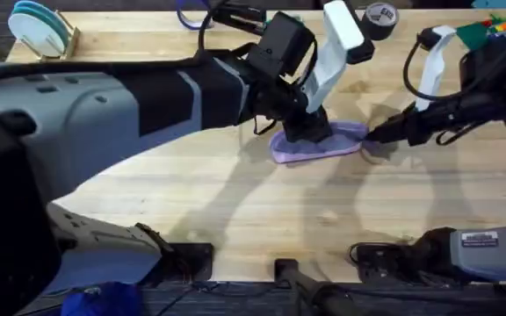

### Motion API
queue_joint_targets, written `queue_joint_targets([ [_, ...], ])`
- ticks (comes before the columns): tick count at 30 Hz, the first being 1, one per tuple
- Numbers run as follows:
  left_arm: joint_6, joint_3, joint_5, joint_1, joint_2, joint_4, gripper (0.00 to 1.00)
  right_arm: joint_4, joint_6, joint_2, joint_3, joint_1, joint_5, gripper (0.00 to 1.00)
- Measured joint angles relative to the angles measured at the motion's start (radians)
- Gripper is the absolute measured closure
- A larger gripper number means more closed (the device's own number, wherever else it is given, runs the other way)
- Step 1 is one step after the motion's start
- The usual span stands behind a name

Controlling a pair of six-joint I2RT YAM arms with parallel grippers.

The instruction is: Unzip the bag, pick up the pens from the table one at a time and place them inside, then zip the bag closed.

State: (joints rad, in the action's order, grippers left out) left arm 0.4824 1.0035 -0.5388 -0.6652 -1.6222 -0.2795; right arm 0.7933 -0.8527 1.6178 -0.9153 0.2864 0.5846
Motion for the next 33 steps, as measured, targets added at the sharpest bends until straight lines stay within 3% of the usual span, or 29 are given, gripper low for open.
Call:
queue_joint_targets([
  [10,0.0,0.0,0.001,0.0,0.0,-0.001,0.96,-0.005,0.02,0.001,0.012,0.007,0.025,0.937],
  [12,0.0,0.0,0.001,0.0,0.0,-0.003,0.96,0.011,0.025,0.001,-0.002,0.008,0.016,0.769],
  [17,0.0,0.0,0.004,0.01,0.0,-0.008,0.96,0.133,0.026,-0.002,-0.098,0.017,-0.03,0.065],
  [18,0.0,0.0,0.004,0.01,0.0,-0.008,0.96,0.161,0.026,-0.004,-0.123,0.017,-0.037,0.024],
  [31,0.0,0.0,0.004,0.01,0.0,-0.008,0.947,0.486,0.026,-0.096,-0.43,0.015,-0.095,0.006],
  [32,0.001,0.0,0.006,0.01,0.0,-0.008,0.896,0.487,0.026,-0.103,-0.44,0.015,-0.1,0.006],
  [33,0.001,0.0,0.014,0.01,0.0,-0.01,0.755,0.487,0.026,-0.11,-0.448,0.015,-0.105,0.006],
])
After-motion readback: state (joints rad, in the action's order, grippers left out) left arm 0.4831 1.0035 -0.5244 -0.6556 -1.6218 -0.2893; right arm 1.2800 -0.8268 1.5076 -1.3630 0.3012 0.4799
